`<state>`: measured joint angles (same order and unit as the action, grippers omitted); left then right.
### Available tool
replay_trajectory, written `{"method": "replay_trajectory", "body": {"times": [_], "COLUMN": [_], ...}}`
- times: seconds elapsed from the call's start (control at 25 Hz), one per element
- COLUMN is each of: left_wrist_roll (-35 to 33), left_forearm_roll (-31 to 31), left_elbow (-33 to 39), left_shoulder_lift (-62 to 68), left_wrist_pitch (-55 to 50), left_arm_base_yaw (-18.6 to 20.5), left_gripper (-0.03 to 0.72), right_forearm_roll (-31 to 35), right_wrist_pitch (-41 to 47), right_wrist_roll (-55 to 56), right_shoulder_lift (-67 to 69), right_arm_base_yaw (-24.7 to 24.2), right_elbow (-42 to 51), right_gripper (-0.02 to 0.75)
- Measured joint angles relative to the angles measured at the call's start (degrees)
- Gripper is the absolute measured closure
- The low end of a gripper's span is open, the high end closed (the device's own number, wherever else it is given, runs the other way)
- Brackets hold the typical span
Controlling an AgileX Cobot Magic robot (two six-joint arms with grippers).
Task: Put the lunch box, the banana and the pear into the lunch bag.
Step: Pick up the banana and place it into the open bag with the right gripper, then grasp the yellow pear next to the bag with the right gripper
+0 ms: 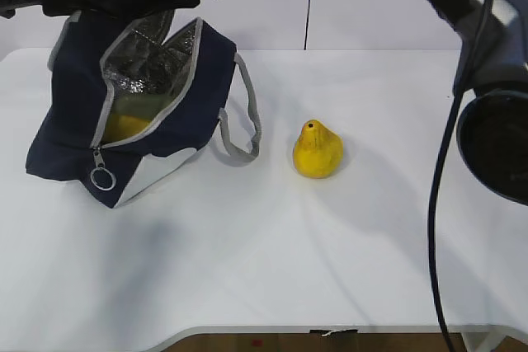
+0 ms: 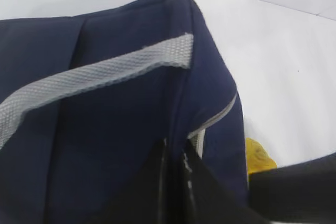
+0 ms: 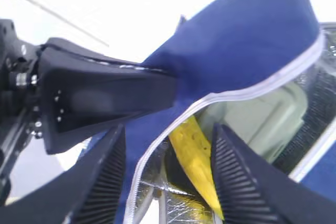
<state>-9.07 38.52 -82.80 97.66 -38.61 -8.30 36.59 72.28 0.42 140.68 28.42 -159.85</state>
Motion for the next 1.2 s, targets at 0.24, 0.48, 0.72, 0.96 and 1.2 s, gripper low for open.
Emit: {"method": "replay_trajectory", "body": {"times": [0.24, 0.48, 0.72, 0.96, 1.2], "left_wrist_roll": [0.0, -0.08, -0.56, -1.44, -1.59], "left_forearm_roll": [0.0, 0.0, 0.0, 0.0, 0.0], "left_elbow": [0.0, 0.0, 0.0, 0.0, 0.0], "left_shoulder_lift": [-0.1, -0.1, -0.1, -0.1, -0.1], "left_wrist_pitch": [0.0, -0.02, -0.02, 0.07, 0.07], "left_arm_base_yaw": [0.0, 0.0, 0.0, 0.0, 0.0], "left_gripper": [0.694, 0.694, 0.694, 0.694, 0.694], "right_forearm_roll": [-5.86, -6.89, -10.65, -14.3, -23.21], "right_wrist_pitch": [0.0, 0.0, 0.0, 0.0, 0.0], "right_wrist_roll": [2.06, 2.6, 2.69, 1.54, 0.84], "right_shoulder_lift": [-1.08, -1.08, -1.12, -4.33, -14.28], "right_arm_base_yaw": [-0.32, -0.32, -0.32, -0.44, -0.44], "right_elbow": [-0.23, -0.23, 1.85, 9.32, 23.02], "right_gripper": [0.316, 0.316, 0.316, 0.316, 0.316]}}
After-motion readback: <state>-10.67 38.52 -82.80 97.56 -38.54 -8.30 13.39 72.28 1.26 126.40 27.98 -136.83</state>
